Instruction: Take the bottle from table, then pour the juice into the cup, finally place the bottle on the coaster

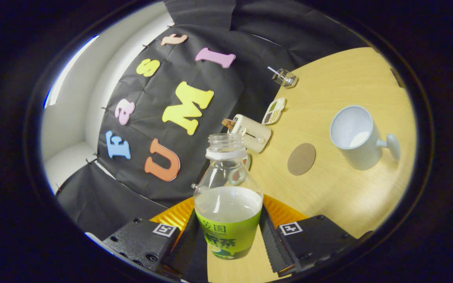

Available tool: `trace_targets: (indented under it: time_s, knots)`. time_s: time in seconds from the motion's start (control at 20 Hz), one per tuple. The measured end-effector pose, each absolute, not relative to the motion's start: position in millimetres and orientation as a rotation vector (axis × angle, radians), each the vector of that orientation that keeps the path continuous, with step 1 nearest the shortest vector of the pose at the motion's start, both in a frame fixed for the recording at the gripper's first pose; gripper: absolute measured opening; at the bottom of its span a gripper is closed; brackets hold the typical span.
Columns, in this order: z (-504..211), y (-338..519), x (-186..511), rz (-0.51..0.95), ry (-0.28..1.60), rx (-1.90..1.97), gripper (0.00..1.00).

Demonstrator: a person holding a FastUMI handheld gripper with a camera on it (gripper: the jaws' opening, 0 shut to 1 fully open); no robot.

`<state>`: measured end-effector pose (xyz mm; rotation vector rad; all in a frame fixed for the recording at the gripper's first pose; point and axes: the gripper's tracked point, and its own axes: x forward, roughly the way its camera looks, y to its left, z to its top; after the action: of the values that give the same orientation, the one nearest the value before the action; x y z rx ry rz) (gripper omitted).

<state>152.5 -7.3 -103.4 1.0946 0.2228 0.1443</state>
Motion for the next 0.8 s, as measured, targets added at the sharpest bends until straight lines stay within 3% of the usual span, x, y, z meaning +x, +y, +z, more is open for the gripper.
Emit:
trace_targets:
  time_s: [0.8]
  knots:
    - [-79,-51,150,0.246,0.087,1.649,0.79]
